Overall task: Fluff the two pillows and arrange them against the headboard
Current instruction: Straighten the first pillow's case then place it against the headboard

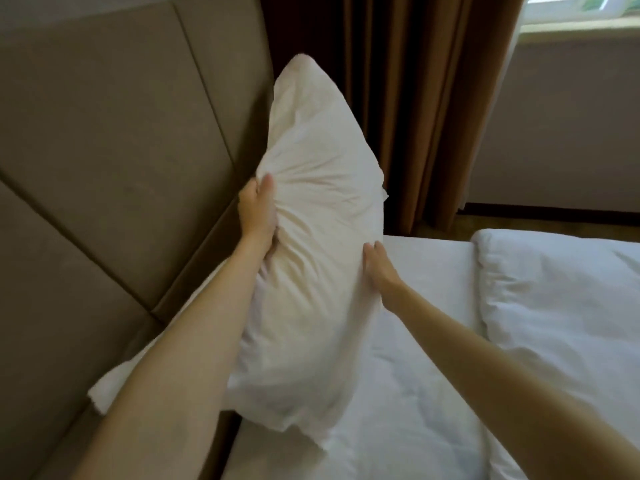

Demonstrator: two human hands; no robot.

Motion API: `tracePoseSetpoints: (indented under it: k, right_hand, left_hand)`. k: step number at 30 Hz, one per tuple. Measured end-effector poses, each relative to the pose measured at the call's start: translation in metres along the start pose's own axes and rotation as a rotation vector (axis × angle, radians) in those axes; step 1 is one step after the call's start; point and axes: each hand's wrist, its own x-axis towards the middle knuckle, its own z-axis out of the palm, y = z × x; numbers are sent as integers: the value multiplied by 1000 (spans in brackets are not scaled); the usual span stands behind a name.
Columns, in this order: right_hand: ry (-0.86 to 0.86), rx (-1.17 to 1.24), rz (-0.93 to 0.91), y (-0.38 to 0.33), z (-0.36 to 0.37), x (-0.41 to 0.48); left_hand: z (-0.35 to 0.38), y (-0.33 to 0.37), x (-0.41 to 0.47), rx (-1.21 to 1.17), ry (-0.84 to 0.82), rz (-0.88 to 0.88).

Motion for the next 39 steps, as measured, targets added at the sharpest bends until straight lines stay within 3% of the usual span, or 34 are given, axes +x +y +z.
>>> tracePoseSetpoints:
  k: [3, 5, 7, 10, 12, 15, 21, 29, 35, 39]
  right_hand:
    - [-305, -195, 99, 45, 18, 9]
    - [-388, -310, 194, 86, 33, 8]
    - [-348, -345, 193, 114, 46, 6]
    - [-276, -318, 200, 128, 55, 4]
    - [-252, -292, 194, 130, 53, 2]
    - [-266, -223, 247, 131, 47, -7]
    - [-330, -212, 257, 122, 48, -28]
    - [-364, -186, 315, 136, 53, -55]
    - [-344, -97, 399, 142, 54, -68]
    - [-158, -258, 314, 136, 46, -60]
  left_hand:
    - [-27, -71, 22, 651, -346, -41]
    - [-49, -114, 13, 928, -529, -160]
    - [-66, -140, -9, 1093, -516, -182]
    - [-77, -155, -42, 1303, -325, -58]
    - [-77, -153, -56, 1327, -213, -71]
    - [-78, -144, -65, 1247, -219, -202]
    - [-100, -106, -52, 1102, -155, -53]
    - [-124, -117, -96, 1257, -218, 67]
    - [-137, -117, -116, 1291, -230, 7]
    - [-138, -114, -124, 1413, -233, 48]
